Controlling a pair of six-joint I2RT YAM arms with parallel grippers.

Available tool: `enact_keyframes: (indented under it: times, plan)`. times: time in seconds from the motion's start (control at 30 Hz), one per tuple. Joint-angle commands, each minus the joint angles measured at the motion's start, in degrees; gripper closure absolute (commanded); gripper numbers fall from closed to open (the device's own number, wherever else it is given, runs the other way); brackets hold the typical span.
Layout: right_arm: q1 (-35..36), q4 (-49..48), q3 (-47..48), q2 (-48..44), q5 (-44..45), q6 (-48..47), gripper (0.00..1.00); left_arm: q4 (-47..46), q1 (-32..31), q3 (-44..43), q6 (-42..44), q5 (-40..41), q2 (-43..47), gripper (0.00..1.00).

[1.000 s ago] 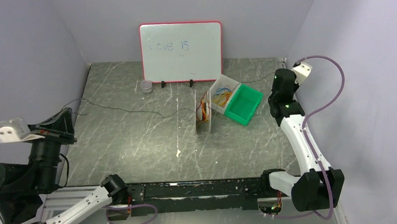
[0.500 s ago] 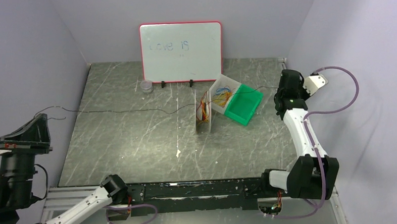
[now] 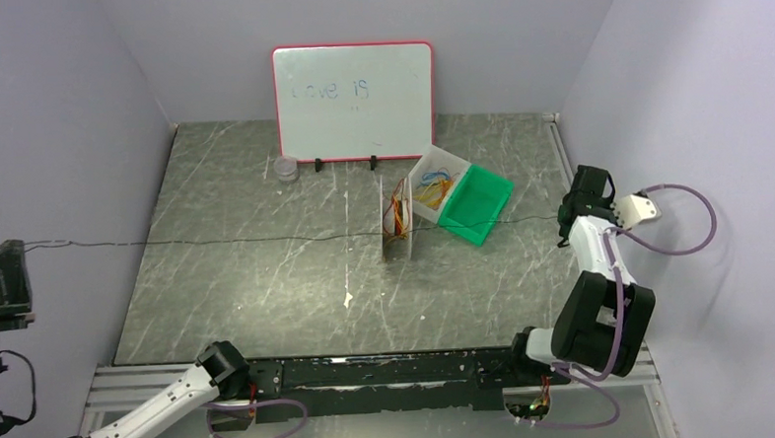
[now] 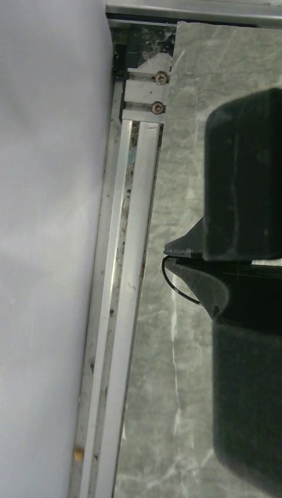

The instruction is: Wrap the cables

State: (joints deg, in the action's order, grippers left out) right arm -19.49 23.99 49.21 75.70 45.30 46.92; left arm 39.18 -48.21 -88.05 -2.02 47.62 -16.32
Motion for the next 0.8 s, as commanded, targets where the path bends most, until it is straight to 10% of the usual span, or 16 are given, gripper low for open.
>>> enact_keyframes:
  times: [0.0, 0.37, 0.77]
  plan:
    - [-3.8, 0.8, -2.8, 0.6, -4.1, 5.2, 1.0, 2.8, 0.1, -4.7, 2.5, 1.0, 0.2, 0.93]
    - [-4.8, -1.0, -7.5, -2.0, -7.1, 4.9, 1.0, 6.1, -0.1, -6.9, 1.9, -0.7, -0.9, 0.93]
    - [-4.4, -4.8, -8.4, -14.8, -19.4, -4.9, 0.43, 5.9, -0.5, -2.6, 1.3, -12.6, -4.7, 0.93]
